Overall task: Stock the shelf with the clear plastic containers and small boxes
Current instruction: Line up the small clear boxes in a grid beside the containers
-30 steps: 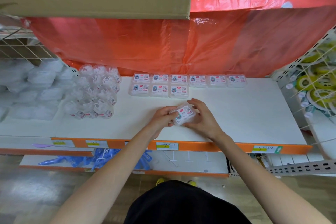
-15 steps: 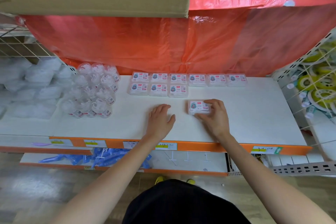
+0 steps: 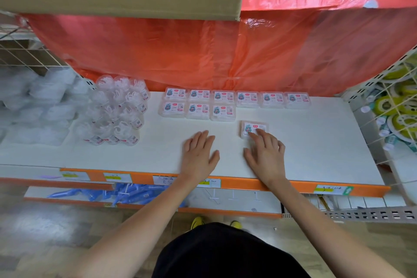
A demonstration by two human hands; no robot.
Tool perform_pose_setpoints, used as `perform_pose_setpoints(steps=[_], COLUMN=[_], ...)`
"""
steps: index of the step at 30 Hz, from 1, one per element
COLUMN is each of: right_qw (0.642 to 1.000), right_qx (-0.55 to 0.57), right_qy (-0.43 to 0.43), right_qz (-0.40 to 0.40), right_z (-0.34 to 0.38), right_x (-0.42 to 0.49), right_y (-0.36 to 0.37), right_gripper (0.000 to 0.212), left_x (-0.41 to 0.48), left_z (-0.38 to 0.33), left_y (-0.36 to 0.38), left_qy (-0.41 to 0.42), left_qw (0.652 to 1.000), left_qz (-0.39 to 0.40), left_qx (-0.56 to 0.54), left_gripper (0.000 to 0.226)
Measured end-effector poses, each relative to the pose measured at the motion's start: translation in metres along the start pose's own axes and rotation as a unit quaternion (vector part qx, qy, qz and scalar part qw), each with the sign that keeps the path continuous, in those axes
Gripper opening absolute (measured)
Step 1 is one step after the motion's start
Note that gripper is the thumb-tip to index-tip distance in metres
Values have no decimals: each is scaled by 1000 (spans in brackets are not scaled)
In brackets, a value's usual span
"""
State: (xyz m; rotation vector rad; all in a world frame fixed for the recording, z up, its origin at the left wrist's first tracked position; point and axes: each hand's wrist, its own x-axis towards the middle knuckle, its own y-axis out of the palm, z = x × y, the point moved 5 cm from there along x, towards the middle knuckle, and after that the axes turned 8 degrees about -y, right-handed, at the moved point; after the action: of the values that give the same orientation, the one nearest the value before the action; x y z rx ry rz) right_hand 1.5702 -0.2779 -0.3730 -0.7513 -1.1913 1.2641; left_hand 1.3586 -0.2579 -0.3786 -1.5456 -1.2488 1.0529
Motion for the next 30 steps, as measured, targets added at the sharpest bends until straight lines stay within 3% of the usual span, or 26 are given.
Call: perform_pose_setpoints(steps=[9,30], right_qw=[998,999], right_qx=[-12,27], right_qy=[12,-2], right_qz=[64,47], right_z=[0,2], right_x=[37,43], right_y=[13,20], right_gripper=[62,62], left_x=[1,2], left_z=[-1,-1], left_y=[1,2], left_qy=[1,3], left_qw=[1000,999], left_qz=[-11,-22], left_qx=[12,30], left_gripper=[61,56])
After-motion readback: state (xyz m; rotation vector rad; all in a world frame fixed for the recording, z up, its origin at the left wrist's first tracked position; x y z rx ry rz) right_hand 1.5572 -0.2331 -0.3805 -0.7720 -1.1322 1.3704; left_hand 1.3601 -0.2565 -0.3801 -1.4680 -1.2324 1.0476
